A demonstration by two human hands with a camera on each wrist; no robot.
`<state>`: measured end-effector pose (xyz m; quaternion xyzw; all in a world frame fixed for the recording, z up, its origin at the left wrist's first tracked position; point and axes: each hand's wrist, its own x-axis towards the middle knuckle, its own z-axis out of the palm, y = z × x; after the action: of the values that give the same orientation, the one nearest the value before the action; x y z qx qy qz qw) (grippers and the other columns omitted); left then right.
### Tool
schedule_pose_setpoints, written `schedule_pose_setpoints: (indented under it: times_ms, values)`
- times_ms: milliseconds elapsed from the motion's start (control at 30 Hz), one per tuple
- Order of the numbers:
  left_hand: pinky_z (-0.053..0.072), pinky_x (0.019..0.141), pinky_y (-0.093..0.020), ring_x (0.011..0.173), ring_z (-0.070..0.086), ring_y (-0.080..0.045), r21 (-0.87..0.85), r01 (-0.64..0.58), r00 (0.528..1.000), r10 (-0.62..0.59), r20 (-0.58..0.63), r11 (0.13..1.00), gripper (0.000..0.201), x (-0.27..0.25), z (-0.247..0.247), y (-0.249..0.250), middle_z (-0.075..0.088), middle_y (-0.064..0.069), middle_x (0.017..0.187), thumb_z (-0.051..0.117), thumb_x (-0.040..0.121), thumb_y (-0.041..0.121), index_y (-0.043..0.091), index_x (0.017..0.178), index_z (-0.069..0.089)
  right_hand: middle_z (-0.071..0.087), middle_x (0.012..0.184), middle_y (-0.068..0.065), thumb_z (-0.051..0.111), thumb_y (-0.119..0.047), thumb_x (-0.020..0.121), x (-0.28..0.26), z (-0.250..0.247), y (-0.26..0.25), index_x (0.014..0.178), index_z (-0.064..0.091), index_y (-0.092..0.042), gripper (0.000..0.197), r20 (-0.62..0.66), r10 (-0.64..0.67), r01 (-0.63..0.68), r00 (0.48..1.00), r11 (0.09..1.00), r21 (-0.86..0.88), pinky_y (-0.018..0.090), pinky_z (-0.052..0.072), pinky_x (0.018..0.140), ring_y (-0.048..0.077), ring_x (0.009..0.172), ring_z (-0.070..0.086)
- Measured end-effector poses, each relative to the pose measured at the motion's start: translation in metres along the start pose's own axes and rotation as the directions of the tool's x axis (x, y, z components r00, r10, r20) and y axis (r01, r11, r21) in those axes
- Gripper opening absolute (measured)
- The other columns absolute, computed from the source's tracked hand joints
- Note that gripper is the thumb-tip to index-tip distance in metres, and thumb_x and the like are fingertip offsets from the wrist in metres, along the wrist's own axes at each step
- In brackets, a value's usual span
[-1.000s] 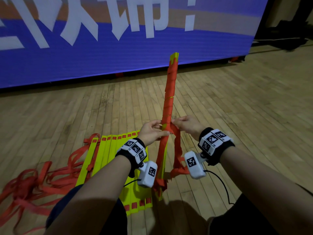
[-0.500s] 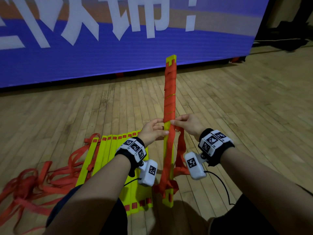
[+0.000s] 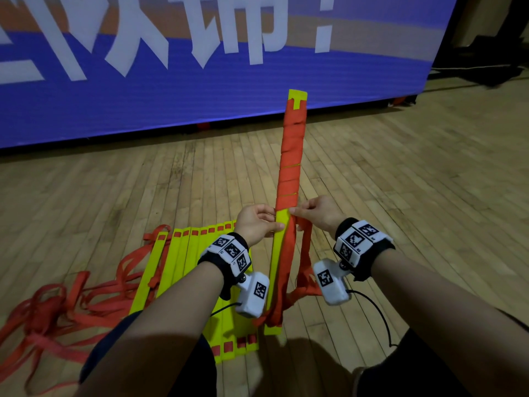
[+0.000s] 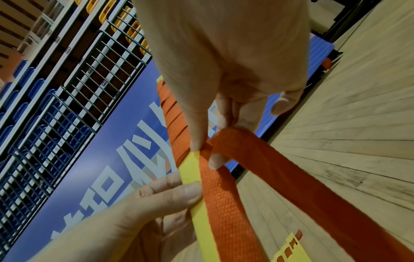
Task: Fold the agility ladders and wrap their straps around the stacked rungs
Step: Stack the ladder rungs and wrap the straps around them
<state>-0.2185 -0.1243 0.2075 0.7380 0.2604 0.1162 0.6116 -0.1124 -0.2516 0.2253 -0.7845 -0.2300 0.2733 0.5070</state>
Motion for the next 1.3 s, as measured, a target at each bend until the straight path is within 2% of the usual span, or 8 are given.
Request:
schedule_pose_setpoints:
  times_ms: [333, 500, 633, 767, 933, 1067, 1200, 1300]
  values:
    - [0.054, 0.051, -0.025, 0.058, 0.056, -0.013, 0.044, -0.039, 0.995, 0.043, -0.094, 0.998, 0.031, 0.002, 0.0, -0.003, 0.052, -0.001, 0.071, 0.075, 0.076, -0.003, 0.013, 0.075, 0.05, 0.063, 0.067, 0.008, 0.063, -0.002, 0.088, -0.007, -0.001, -0.008, 0.072, 0.062, -0.003, 0.016, 0.084, -0.024, 0.03, 0.996, 0.997, -0.069, 0.012, 0.043, 0.045, 0.001, 0.04, 0.054]
    - [0.053, 0.054, -0.023, 0.063, 0.058, -0.012, 0.01, -0.087, 0.995, 0.088, -0.043, 0.996, 0.028, 0.001, 0.005, -0.003, 0.054, 0.0, 0.077, 0.077, 0.076, 0.001, 0.014, 0.077, 0.052, 0.069, 0.07, 0.011, 0.072, -0.023, 0.083, -0.003, 0.003, -0.005, 0.08, 0.071, 0.002, 0.025, 0.027, -0.037, 0.04, 0.999, 0.994, -0.103, 0.028, 0.05, 0.069, 0.014, 0.059, 0.059]
    - [0.054, 0.06, -0.019, 0.071, 0.062, -0.008, -0.044, -0.091, 0.995, 0.092, 0.027, 0.995, 0.024, -0.002, 0.006, -0.003, 0.062, 0.003, 0.083, 0.075, 0.077, 0.0, 0.014, 0.084, 0.056, 0.062, 0.054, 0.002, 0.074, -0.033, 0.08, -0.002, 0.006, -0.002, 0.065, 0.066, -0.009, 0.03, -0.011, -0.02, 0.018, 1.0, 0.985, -0.172, 0.019, 0.043, 0.056, 0.005, 0.047, 0.055]
    - [0.052, 0.067, -0.013, 0.083, 0.061, -0.002, -0.055, -0.061, 0.992, 0.067, 0.106, 0.997, 0.033, -0.002, 0.005, -0.004, 0.063, 0.0, 0.089, 0.075, 0.076, -0.001, 0.015, 0.1, 0.059, 0.066, 0.066, 0.011, 0.074, -0.035, 0.08, -0.003, 0.007, 0.0, 0.064, 0.067, -0.009, 0.031, -0.028, -0.031, 0.025, 0.999, 0.982, -0.185, 0.023, 0.04, 0.055, 0.011, 0.051, 0.053]
    - [0.055, 0.088, -0.039, 0.099, 0.063, -0.021, -0.032, -0.02, 0.992, 0.024, 0.125, 0.999, 0.038, 0.001, 0.003, -0.006, 0.064, -0.008, 0.095, 0.079, 0.072, 0.001, 0.024, 0.094, 0.058, 0.058, 0.051, -0.001, 0.074, -0.028, 0.081, -0.003, 0.009, 0.002, 0.059, 0.063, -0.017, 0.027, -0.037, -0.041, 0.033, 0.998, 0.98, -0.198, 0.016, 0.036, 0.048, 0.001, 0.041, 0.051]
    - [0.055, 0.088, -0.042, 0.095, 0.064, -0.025, -0.03, 0.008, 0.996, -0.006, 0.084, 1.0, 0.042, 0.001, 0.004, -0.004, 0.062, -0.011, 0.099, 0.081, 0.07, 0.002, 0.025, 0.094, 0.056, 0.061, 0.056, 0.002, 0.072, -0.026, 0.083, -0.002, 0.01, 0.002, 0.066, 0.068, -0.01, 0.023, -0.025, -0.051, 0.046, 0.998, 0.984, -0.171, 0.01, 0.034, 0.043, -0.002, 0.036, 0.048]
    - [0.057, 0.081, -0.036, 0.098, 0.066, -0.027, -0.08, 0.066, 0.996, -0.061, 0.071, 0.995, 0.058, 0.002, 0.007, -0.004, 0.063, -0.018, 0.113, 0.079, 0.072, -0.001, 0.008, 0.122, 0.052, 0.068, 0.073, 0.014, 0.072, -0.025, 0.082, 0.001, 0.012, 0.001, 0.071, 0.07, -0.01, 0.019, -0.015, -0.043, 0.04, 0.999, 0.988, -0.151, 0.02, 0.041, 0.055, 0.005, 0.048, 0.053]
    - [0.058, 0.077, -0.032, 0.085, 0.067, -0.02, -0.08, 0.061, 0.996, -0.055, 0.071, 0.995, 0.055, 0.001, 0.007, -0.004, 0.067, -0.011, 0.1, 0.077, 0.074, -0.004, 0.0, 0.124, 0.054, 0.066, 0.07, 0.012, 0.072, -0.022, 0.083, 0.002, 0.013, 0.0, 0.065, 0.067, -0.014, 0.021, -0.006, -0.054, 0.052, 0.999, 0.987, -0.15, 0.02, 0.043, 0.057, 0.008, 0.05, 0.052]
